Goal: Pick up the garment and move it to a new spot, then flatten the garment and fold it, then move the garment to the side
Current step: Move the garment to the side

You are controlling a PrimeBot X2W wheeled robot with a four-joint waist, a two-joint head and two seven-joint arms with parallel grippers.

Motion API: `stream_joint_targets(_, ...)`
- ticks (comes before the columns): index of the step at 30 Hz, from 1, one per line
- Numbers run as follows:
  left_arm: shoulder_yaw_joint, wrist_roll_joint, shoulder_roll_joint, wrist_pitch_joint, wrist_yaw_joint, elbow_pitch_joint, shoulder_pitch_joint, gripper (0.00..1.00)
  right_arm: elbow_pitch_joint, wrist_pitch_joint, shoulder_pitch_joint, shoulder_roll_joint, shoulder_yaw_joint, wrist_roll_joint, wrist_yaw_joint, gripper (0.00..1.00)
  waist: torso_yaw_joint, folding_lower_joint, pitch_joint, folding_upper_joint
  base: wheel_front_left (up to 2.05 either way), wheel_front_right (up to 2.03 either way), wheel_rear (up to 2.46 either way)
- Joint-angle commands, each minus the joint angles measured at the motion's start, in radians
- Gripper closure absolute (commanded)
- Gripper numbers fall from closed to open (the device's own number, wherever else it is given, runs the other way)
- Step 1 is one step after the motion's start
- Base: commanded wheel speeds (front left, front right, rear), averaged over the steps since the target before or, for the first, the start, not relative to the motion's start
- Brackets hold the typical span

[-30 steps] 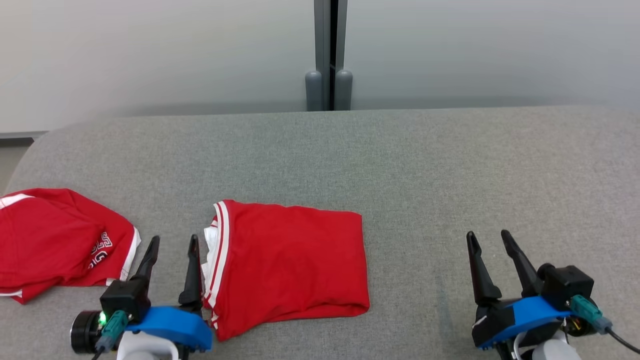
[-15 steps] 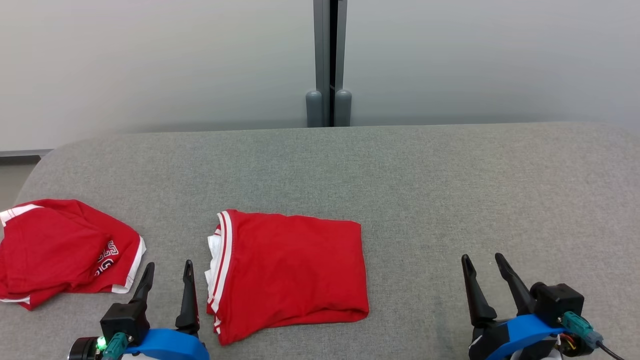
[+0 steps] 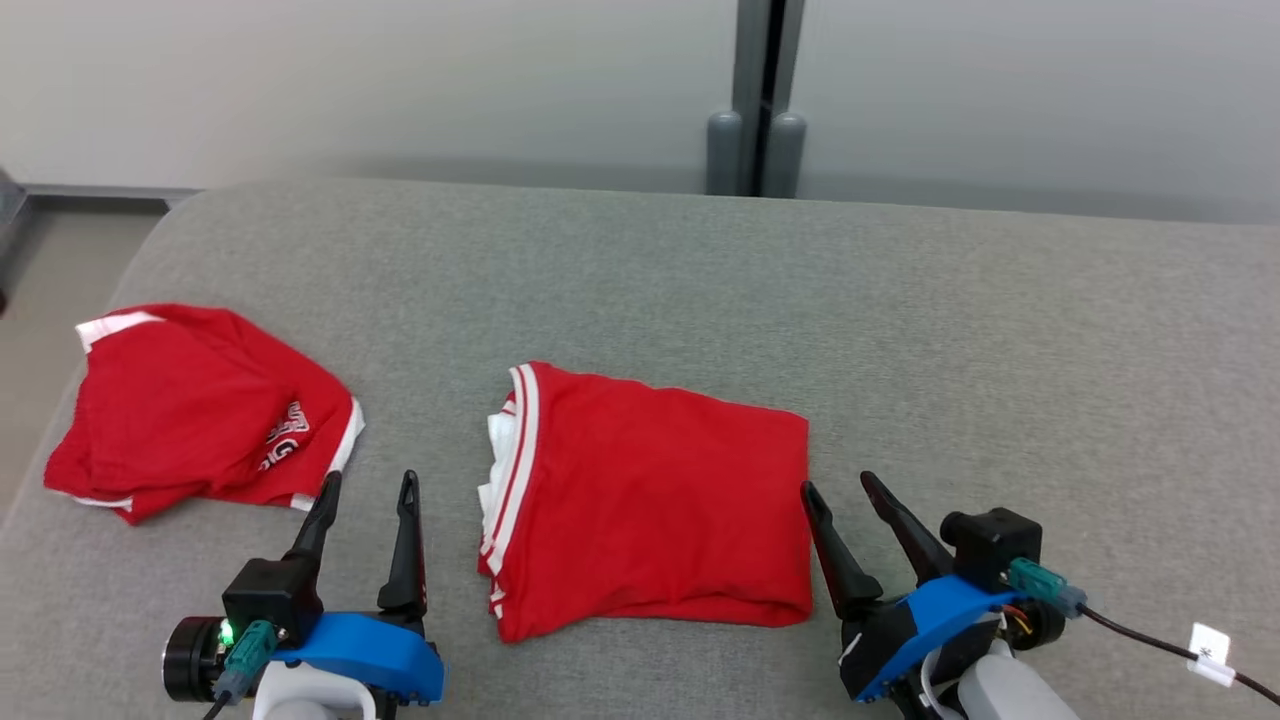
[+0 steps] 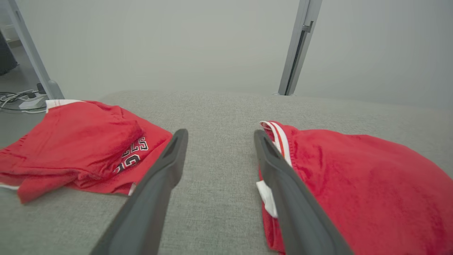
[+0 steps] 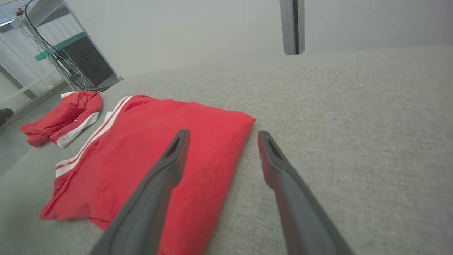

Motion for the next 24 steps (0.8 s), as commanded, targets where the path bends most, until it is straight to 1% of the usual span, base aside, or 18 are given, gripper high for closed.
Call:
stream_joint_targets(1, -0.004, -0.009, 0.000, -0.003, -0.006, 0.002, -0.019, 0.00, 0.039, -0.004, -0.035, -0.003, 0.011, 0.010, 0.001, 0.00, 0.054, -0.0001, 0.038, -0.0001, 0.00, 0.00, 0.00)
stream_joint_targets(6, -0.014, -0.027, 0.000, -0.003, -0.009, 0.005, -0.034, 0.00, 0.185, -0.004, -0.094, -0.004, 0.010, 0.028, 0.001, 0.00, 0.117, -0.0001, 0.062, -0.0001, 0.00, 0.00, 0.00)
stream_joint_targets(8, -0.020, -0.035, 0.003, -0.003, -0.010, 0.003, -0.033, 0.00, 0.242, -0.004, -0.115, -0.004, 0.008, 0.036, 0.001, 0.00, 0.129, -0.0001, 0.069, -0.0001, 0.00, 0.00, 0.00)
stream_joint_targets(11, -0.027, -0.045, 0.011, -0.003, -0.007, -0.002, -0.032, 0.00, 0.313, 0.000, -0.129, 0.000, 0.045, 0.071, 0.002, 0.00, 0.135, -0.0001, 0.075, -0.0001, 0.00, 0.00, 0.00)
stream_joint_targets(12, -0.026, -0.050, 0.014, -0.003, -0.007, -0.003, -0.032, 0.00, 0.327, 0.003, -0.132, 0.002, 0.066, 0.086, 0.002, 0.15, 0.133, -0.0001, 0.077, -0.0001, 0.00, 0.00, 0.00)
stream_joint_targets(13, -0.025, -0.052, 0.015, -0.003, -0.007, -0.003, -0.033, 0.00, 0.336, 0.004, -0.137, 0.005, 0.081, 0.100, 0.002, 0.67, 0.130, -0.0001, 0.079, -0.0001, 0.00, 0.00, 0.00)
stream_joint_targets(14, -0.023, -0.054, 0.017, -0.003, -0.007, -0.004, -0.035, 0.00, 0.339, 0.004, -0.141, 0.006, 0.101, 0.113, 0.003, 1.00, 0.124, -0.0001, 0.080, -0.0001, 0.00, 0.00, 0.00)
stream_joint_targets(17, -0.030, -0.058, 0.024, -0.003, -0.007, -0.008, -0.036, 0.00, 0.329, 0.002, -0.156, 0.001, 0.129, 0.133, 0.002, 1.00, 0.095, -0.0001, 0.077, -0.0001, 0.00, 0.00, 0.00)
stream_joint_targets(19, -0.034, -0.059, 0.028, -0.003, -0.007, -0.010, -0.034, 0.00, 0.306, 0.001, -0.160, -0.002, 0.121, 0.138, 0.001, 1.00, 0.062, -0.0001, 0.071, -0.0001, 0.00, 0.00, 0.00)
stream_joint_targets(22, -0.040, -0.055, 0.033, -0.003, -0.007, -0.020, -0.027, 0.00, 0.269, -0.002, -0.149, -0.010, 0.098, 0.136, -0.001, 1.00, -0.011, -0.0001, 0.062, -0.0001, 0.00, 0.00, 0.00)
stream_joint_targets(24, -0.038, -0.053, 0.037, -0.003, -0.007, -0.029, -0.020, 0.00, 0.246, -0.002, -0.135, -0.007, 0.095, 0.133, 0.000, 1.00, -0.076, -0.0001, 0.056, -0.0001, 0.00, 0.00, 0.00)
